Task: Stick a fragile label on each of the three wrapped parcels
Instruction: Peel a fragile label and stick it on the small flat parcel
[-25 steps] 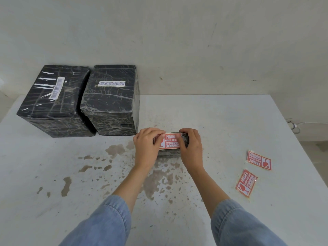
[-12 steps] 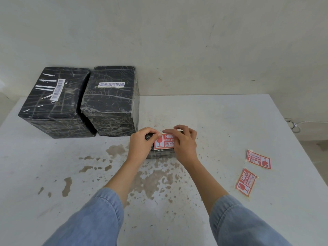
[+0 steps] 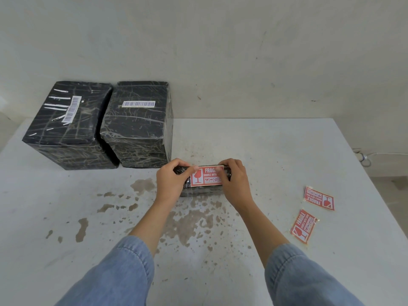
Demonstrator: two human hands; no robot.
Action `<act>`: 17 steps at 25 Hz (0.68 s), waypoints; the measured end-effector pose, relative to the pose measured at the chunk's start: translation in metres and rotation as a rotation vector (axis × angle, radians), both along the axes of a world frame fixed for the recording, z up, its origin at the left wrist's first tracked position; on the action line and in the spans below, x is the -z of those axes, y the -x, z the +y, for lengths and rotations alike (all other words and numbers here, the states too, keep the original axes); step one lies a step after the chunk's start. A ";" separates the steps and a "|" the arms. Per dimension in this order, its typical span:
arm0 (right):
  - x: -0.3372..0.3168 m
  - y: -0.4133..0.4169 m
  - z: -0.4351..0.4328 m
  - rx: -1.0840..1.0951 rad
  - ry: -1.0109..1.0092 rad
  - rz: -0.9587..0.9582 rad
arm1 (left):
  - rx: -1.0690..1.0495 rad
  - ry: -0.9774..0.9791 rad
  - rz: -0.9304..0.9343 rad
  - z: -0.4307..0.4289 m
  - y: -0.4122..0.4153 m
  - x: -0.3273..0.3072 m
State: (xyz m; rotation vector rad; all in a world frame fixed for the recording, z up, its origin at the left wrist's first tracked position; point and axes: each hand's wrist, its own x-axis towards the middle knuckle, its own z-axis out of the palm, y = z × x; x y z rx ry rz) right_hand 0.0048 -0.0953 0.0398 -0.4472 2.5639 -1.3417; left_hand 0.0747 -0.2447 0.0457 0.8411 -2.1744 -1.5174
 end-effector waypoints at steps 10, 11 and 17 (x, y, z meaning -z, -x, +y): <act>0.000 -0.014 0.010 0.124 0.136 -0.306 | -0.339 -0.524 -0.046 0.034 -0.018 0.016; -0.002 -0.016 0.012 0.128 0.148 -0.321 | -0.373 -0.558 -0.083 0.037 -0.019 0.015; -0.008 -0.023 0.025 0.243 0.230 -0.407 | -0.335 -0.546 -0.052 0.052 -0.031 0.008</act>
